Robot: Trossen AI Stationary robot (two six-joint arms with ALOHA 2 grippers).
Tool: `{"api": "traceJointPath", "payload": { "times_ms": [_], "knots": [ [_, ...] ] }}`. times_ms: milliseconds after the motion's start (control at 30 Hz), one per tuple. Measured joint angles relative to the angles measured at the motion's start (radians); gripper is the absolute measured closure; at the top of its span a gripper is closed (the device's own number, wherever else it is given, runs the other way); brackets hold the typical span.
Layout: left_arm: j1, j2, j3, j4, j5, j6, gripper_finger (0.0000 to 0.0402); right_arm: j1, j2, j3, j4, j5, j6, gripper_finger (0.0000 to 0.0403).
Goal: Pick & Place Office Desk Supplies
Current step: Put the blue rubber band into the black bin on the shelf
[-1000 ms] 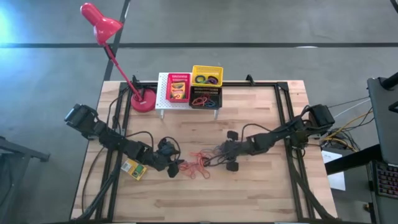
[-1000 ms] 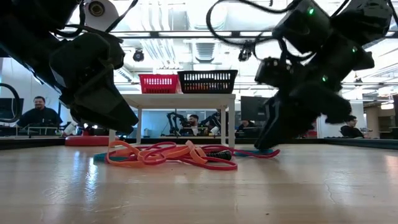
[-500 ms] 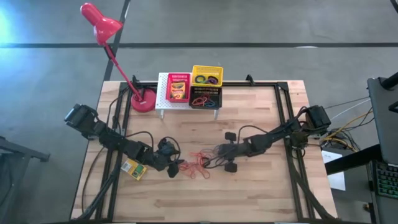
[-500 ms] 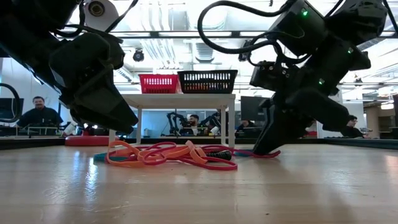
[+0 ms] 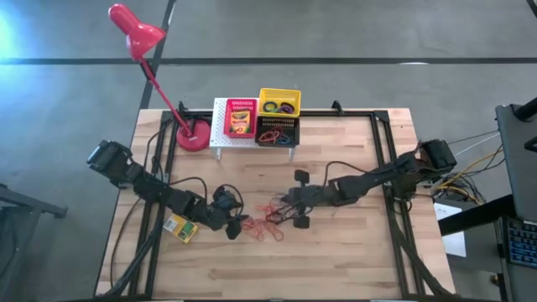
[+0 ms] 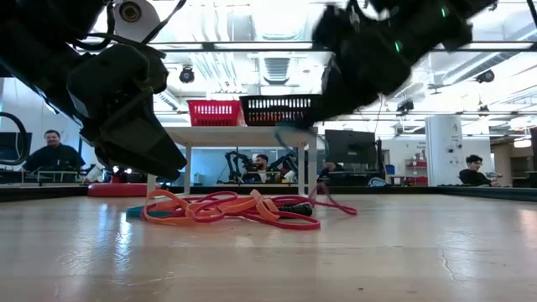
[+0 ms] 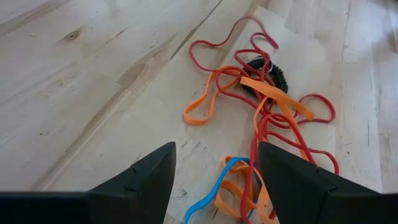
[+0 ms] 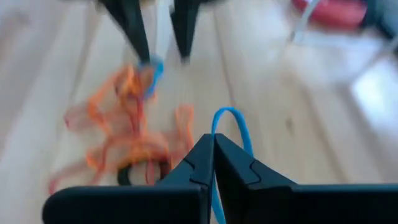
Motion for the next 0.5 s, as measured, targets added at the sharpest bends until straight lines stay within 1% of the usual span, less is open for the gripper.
{"api": "traceJointPath", "payload": {
  "times_ms": [133, 267, 400, 500],
  "knots": [
    [0.0, 0.0, 0.0, 0.0, 0.0, 0.0, 0.0169, -0.013, -0.029, 0.071, 0.005, 0.001, -0.047, 0.0394],
    [0.0, 0.0, 0.0, 0.0, 0.0, 0.0, 0.0169, -0.043, -0.033, 0.149, 0.0, 0.016, -0.134, 0.0394],
    [0.0, 0.0, 0.0, -0.001, -0.001, 0.0, 0.0169, -0.107, -0.033, 0.231, -0.013, 0.048, -0.218, 0.0394],
    [0.0, 0.0, 0.0, -0.001, -0.004, 0.0, 0.017, -0.175, -0.033, 0.304, -0.098, 0.05, -0.255, 0.0394]
  ]
}}
